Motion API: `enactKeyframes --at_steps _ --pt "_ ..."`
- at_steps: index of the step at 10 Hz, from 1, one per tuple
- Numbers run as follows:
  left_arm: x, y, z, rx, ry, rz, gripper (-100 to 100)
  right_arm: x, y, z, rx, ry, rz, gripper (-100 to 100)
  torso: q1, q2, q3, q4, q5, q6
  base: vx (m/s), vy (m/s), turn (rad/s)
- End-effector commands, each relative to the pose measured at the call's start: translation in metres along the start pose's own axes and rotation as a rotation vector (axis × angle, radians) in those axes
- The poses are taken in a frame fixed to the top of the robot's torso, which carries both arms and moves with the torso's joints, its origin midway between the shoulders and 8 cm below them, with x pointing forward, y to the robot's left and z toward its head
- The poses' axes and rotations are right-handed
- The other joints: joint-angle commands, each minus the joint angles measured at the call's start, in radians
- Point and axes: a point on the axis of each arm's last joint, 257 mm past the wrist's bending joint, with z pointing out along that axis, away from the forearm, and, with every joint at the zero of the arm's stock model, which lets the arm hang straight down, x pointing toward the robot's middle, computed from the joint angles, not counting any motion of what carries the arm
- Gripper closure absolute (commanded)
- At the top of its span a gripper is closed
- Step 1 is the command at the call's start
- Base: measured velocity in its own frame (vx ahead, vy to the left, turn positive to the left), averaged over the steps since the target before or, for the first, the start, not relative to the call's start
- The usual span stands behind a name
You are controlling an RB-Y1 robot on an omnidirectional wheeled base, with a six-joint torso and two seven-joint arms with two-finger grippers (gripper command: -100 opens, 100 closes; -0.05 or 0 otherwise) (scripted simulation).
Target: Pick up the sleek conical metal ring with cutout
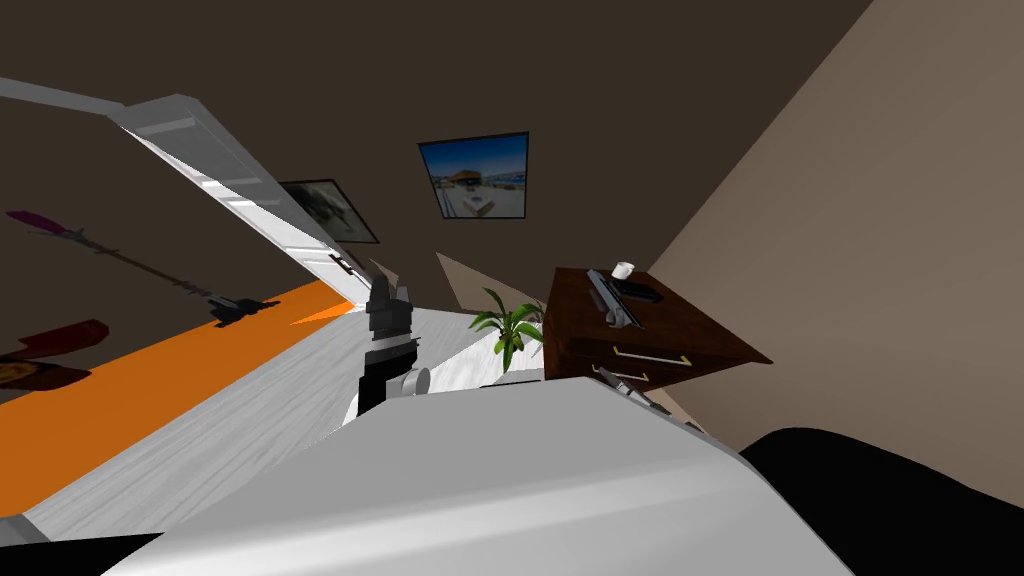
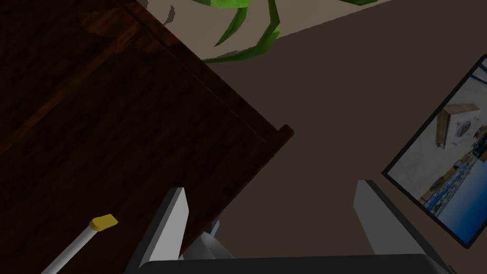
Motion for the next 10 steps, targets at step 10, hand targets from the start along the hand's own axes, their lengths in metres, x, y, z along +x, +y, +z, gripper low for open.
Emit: enactKeyframes --at_steps 10 --pt "0.0 0.0 0.0 0.0 0.0 0.0 0 -0.044 -0.113 -0.078 0.302 0.228 -0.276 -100 0.002 -0.007 -0.004 -0.001 0.0 0.0 0.122 0.064 -0.074"
